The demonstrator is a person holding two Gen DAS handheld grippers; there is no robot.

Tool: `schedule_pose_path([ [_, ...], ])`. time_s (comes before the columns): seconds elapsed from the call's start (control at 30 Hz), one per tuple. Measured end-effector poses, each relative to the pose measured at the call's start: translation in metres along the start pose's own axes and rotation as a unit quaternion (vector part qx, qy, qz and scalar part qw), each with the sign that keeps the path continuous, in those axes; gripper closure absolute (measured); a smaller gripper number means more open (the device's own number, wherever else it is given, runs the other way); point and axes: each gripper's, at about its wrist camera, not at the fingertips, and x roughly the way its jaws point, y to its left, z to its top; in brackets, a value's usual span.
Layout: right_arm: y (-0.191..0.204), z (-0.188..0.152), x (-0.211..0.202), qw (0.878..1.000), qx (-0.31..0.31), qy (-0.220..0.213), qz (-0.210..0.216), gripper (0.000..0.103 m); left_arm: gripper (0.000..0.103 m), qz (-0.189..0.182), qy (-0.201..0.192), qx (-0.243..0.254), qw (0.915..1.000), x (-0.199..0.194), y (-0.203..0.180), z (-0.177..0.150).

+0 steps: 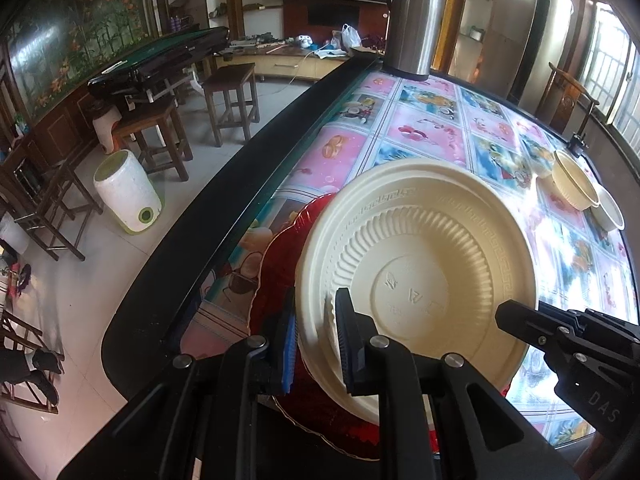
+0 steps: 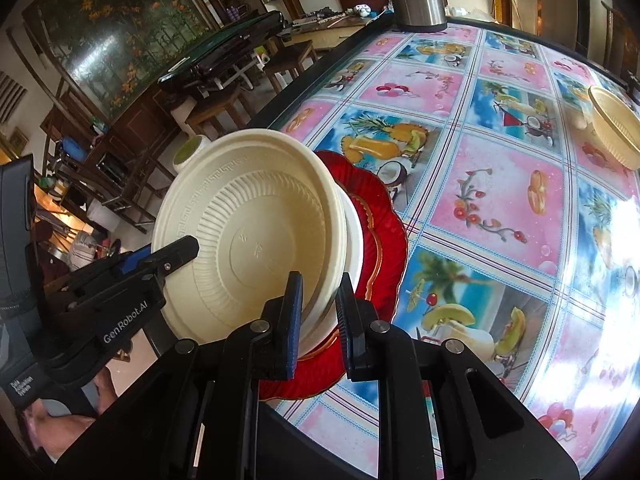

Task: Organize plates and bowls
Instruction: 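Lower the cream bowl into the white bowl and open both tools, then move both tools toward the second cream plastic bowl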

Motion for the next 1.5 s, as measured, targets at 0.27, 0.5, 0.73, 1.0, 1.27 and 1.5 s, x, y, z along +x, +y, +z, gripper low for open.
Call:
schedule_pose_path([
  [0.27, -0.006, 0.003, -0.012, 1.000, 0.017, -0.017, 0.002, 0.085, 0.086, 0.017, -0.019, -0.004, 0.9997, -0.006, 0.005, 0.004],
  [0.5, -0.011, 0.003, -0.029, 0.999, 0.022, -0.035, 0.005, 0.085, 0.060, 0.005, -0.042, 0.013, 0.9990, -0.015, -0.014, 0.007],
  [0.73, -0.026, -0.003, -0.048, 0.998, 0.026, -0.055, -0.027, 0.085, 0.035, -0.010, -0.071, 0.045, 0.9964, -0.027, -0.049, 0.008],
  [1.0, -0.070, -0.008, -0.079, 0.992, 0.061, -0.085, -0.076, 0.075, 0.035, -0.040, -0.081, 0.068, 0.9936, -0.031, -0.094, 0.016],
  [1.27, -0.125, -0.012, -0.101, 0.984, 0.115, -0.098, -0.097, 0.070, 0.035, -0.068, -0.077, 0.107, 0.9890, -0.026, -0.152, 0.020],
  [1.5, -0.167, -0.015, -0.117, 0.975, 0.156, -0.109, -0.113, 0.070, 0.035, -0.084, -0.059, 0.126, 0.9868, -0.012, -0.196, 0.027],
])
